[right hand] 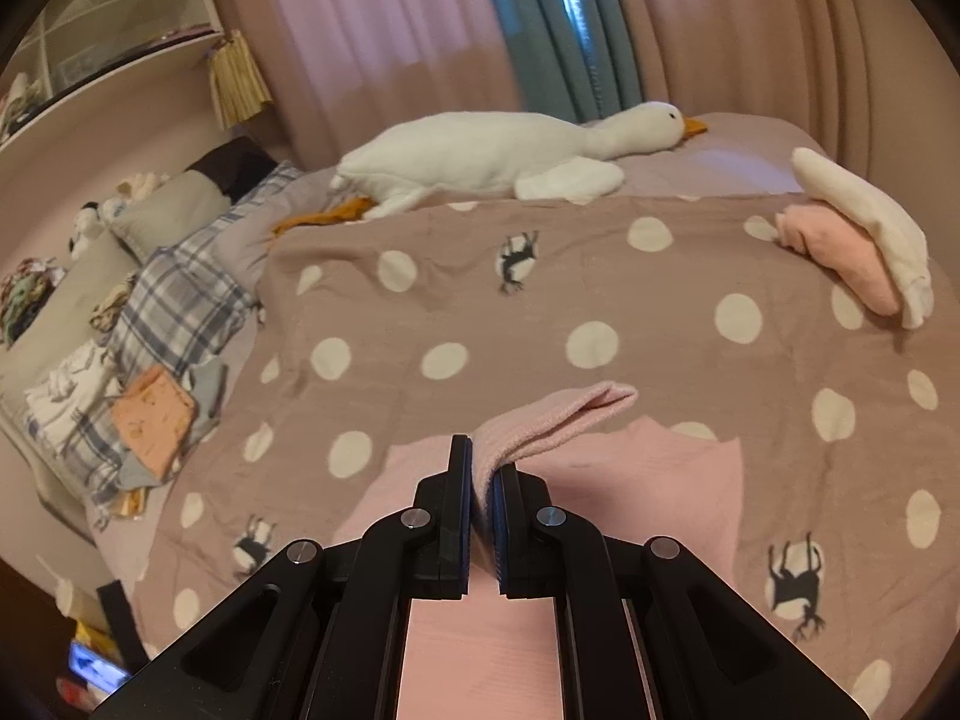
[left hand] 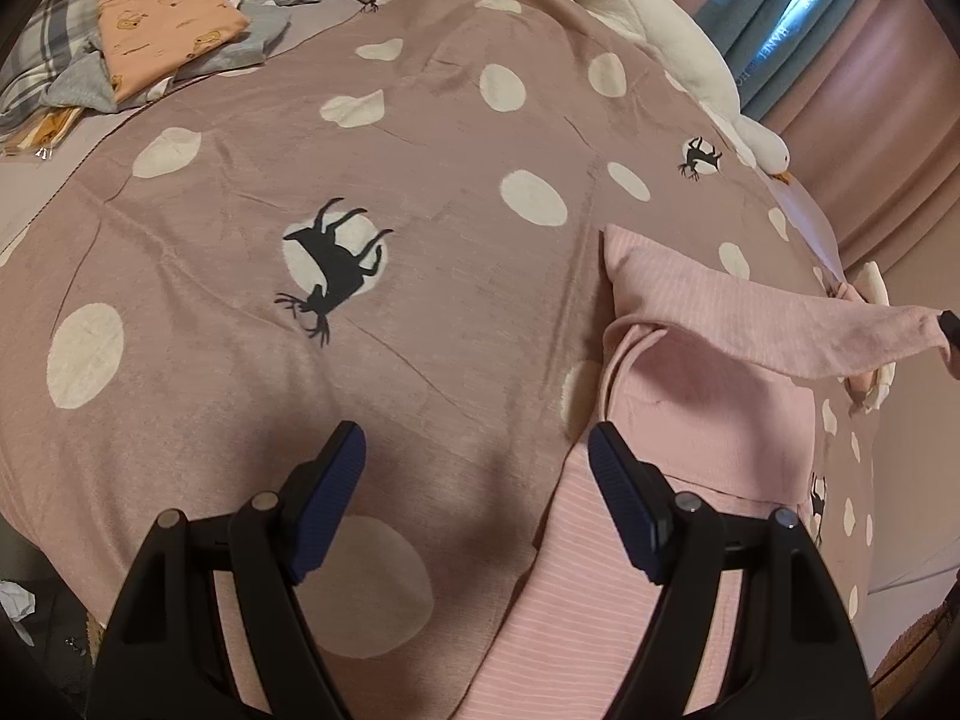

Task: Fold small clothes
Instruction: 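Lift the gripped side edge with the right gripper and fold it across the shirt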

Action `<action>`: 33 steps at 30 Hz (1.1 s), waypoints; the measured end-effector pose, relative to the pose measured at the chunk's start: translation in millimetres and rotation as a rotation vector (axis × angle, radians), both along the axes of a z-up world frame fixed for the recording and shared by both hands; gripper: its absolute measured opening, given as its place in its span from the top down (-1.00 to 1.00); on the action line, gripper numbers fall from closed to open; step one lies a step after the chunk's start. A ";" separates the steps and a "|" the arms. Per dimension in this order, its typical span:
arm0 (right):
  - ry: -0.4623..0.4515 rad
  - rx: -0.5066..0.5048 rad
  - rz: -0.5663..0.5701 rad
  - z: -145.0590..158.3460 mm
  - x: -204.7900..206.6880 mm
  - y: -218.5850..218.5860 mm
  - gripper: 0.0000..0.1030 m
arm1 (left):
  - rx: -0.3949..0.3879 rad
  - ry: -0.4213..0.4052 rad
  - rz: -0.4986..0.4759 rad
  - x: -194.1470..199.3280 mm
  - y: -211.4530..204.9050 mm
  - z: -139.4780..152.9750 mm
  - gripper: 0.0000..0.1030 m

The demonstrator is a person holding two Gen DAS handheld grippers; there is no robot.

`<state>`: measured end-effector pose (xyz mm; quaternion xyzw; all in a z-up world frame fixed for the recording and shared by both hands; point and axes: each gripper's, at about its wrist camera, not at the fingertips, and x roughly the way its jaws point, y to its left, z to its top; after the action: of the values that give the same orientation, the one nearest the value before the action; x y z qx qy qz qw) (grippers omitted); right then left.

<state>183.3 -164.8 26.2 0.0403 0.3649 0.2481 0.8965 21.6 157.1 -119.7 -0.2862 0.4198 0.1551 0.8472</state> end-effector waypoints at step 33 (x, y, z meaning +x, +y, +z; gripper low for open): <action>0.120 -0.090 -0.118 -57.4 22.8 -56.3 0.86 | 0.008 0.020 -0.024 10.6 -12.4 -0.4 -0.49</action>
<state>206.0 -221.1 -31.2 0.0361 0.4258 0.1752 0.8869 32.2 144.7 -120.1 -0.2761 0.4309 0.1494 0.8460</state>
